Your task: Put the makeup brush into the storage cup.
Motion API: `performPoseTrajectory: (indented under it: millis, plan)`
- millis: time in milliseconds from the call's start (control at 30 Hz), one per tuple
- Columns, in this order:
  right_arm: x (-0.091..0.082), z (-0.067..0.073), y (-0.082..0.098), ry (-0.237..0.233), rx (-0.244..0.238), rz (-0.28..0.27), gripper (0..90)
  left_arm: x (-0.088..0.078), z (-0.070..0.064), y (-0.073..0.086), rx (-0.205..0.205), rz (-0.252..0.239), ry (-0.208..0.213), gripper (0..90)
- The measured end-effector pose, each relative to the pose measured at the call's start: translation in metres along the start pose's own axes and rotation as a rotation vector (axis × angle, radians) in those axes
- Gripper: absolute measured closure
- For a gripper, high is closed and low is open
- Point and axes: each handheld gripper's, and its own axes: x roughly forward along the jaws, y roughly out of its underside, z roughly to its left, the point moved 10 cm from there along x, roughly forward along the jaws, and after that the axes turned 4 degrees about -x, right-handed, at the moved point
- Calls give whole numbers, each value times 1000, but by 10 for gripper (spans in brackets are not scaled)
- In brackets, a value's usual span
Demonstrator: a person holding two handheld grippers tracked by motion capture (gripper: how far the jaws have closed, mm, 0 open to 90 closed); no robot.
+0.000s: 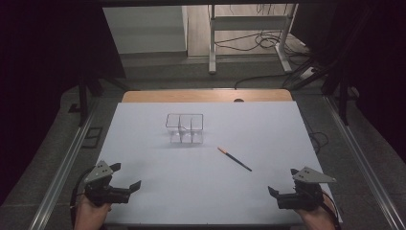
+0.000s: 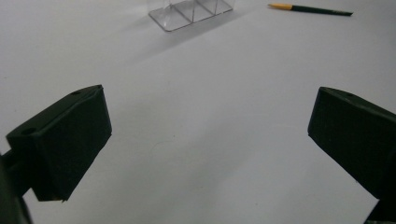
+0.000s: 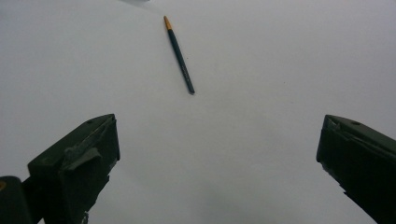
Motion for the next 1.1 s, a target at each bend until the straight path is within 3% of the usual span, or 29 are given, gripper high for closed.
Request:
performPoseTrajectory:
  millis: [233, 733, 1100]
  plan:
    - [1, 6, 1, -22, 12, 12, 6, 2, -1, -1, 8, 2, 9, 0]
    - [1, 7, 0, -18, 12, 15, 30, 4, 0, 1, 17, 18, -1, 0]
    - [0, 7, -4, -18, 4, 7, 35, 1, 4, 2, -11, 6, -5, 0]
